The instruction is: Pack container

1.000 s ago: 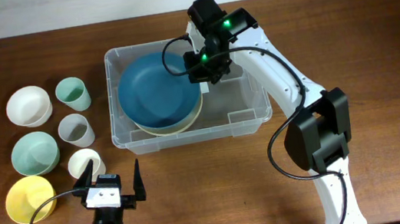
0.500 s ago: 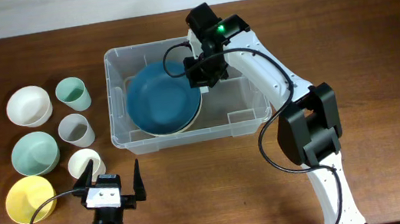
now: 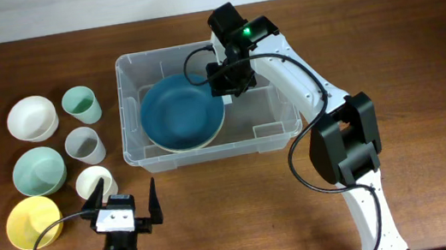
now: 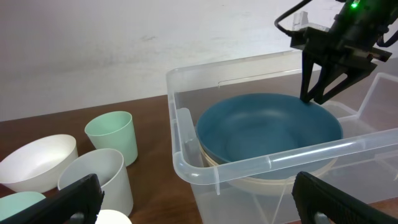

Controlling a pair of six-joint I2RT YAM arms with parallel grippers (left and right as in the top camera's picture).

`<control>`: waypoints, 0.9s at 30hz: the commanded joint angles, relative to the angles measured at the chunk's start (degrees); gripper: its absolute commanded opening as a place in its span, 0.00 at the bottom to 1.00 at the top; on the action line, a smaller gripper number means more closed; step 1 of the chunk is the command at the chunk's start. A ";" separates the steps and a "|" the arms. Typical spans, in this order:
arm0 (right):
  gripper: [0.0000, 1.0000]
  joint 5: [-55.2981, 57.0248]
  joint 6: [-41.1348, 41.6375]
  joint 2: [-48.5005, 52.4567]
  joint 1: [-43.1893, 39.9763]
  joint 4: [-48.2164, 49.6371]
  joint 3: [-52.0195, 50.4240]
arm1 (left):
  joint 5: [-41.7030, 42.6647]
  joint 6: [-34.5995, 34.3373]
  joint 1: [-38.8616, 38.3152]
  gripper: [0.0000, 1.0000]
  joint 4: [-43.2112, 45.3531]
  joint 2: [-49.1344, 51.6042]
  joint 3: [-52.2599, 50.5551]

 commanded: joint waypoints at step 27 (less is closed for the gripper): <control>0.99 18.84 -1.51 -12.94 -10.56 -32.61 45.24 | -0.37 -0.50 0.31 0.99 -0.31 -0.28 -0.17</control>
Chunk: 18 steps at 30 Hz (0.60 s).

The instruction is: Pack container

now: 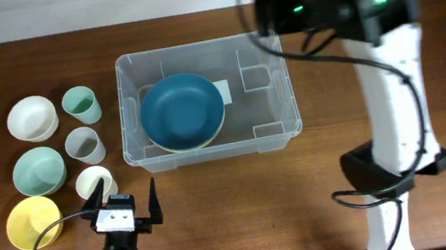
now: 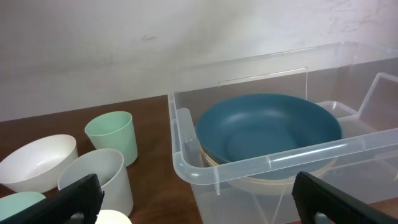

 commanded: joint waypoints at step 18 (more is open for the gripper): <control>0.99 -4.26 0.17 -22.77 -36.44 0.90 -55.84 | -0.37 -0.50 0.31 0.99 -0.31 -0.28 -0.17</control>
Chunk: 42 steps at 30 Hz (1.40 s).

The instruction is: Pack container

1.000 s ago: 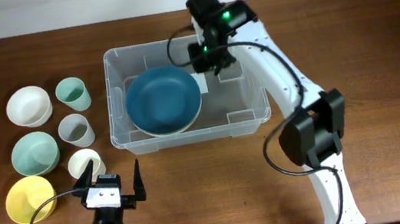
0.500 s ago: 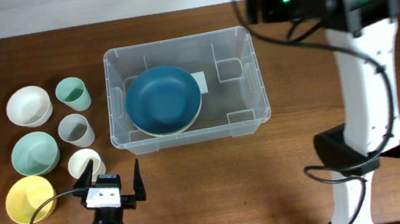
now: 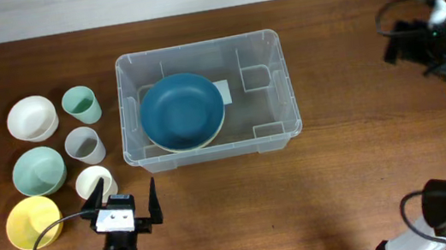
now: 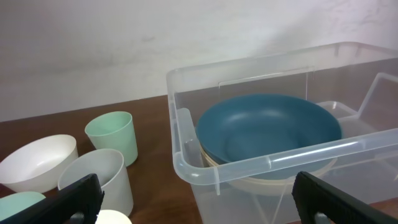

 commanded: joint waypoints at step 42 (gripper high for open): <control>0.99 -0.33 2.21 -0.33 -15.61 16.24 -22.29 | 10.43 -0.92 0.31 0.99 6.51 0.48 4.07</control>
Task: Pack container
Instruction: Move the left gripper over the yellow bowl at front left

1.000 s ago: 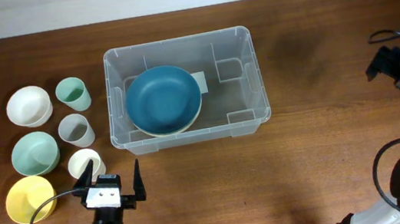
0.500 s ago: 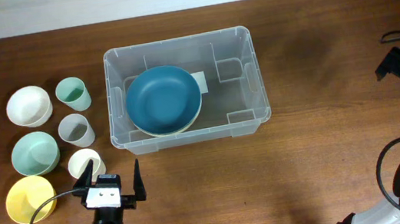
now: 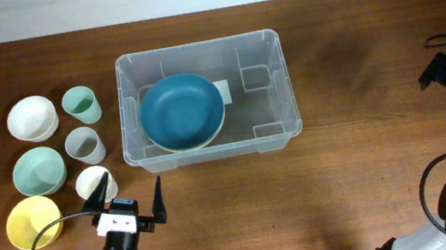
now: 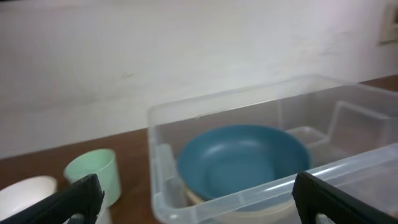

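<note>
A clear plastic container (image 3: 277, 126) stands mid-table, holding a blue bowl (image 3: 181, 111) stacked on a cream dish; the same container (image 4: 186, 202) and blue bowl (image 4: 242, 162) show in the left wrist view. My left gripper (image 3: 133, 199) is open and empty at the table's front left, in front of the container's near-left corner; its fingertips (image 4: 74, 199) frame the view. My right gripper is at the far right edge, well away from the container, and its jaws are not discernible.
Left of the container stand a mint cup (image 3: 80, 104), a grey cup (image 3: 84, 145) and a cream cup (image 3: 91, 182). Further left lie a white bowl (image 3: 32, 118), a mint bowl (image 3: 38, 171) and a yellow bowl (image 3: 33, 222).
My right arm has moved from the upper right to lower along the right edge. My left gripper has shifted and turned slightly, so the container sits lower and more to the left in its view.
My right gripper stood open over the blue bowl inside the container. Then it was raised above the container's back right, leaving the bowl in place. Then it was out at the far right, and now lower on that edge. The left gripper stayed open until its recent small shift.
</note>
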Controlling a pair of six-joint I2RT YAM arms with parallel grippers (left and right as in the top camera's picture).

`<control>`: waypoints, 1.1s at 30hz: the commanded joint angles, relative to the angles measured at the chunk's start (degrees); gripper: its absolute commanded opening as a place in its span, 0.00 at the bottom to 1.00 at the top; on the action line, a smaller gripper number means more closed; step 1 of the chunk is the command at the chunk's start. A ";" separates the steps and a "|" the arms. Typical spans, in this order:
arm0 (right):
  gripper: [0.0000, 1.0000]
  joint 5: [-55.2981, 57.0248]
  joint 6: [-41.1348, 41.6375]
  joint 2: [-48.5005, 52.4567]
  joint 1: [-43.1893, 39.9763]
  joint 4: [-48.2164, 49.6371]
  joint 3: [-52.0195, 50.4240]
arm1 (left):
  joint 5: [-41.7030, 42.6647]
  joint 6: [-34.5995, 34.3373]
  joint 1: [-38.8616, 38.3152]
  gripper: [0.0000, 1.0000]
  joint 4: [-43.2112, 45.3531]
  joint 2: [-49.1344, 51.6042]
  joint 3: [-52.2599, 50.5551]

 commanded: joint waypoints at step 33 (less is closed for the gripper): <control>0.99 -0.13 0.46 -0.61 -0.20 0.15 -0.28 | -4.46 -14.23 25.81 0.99 -46.51 42.66 63.04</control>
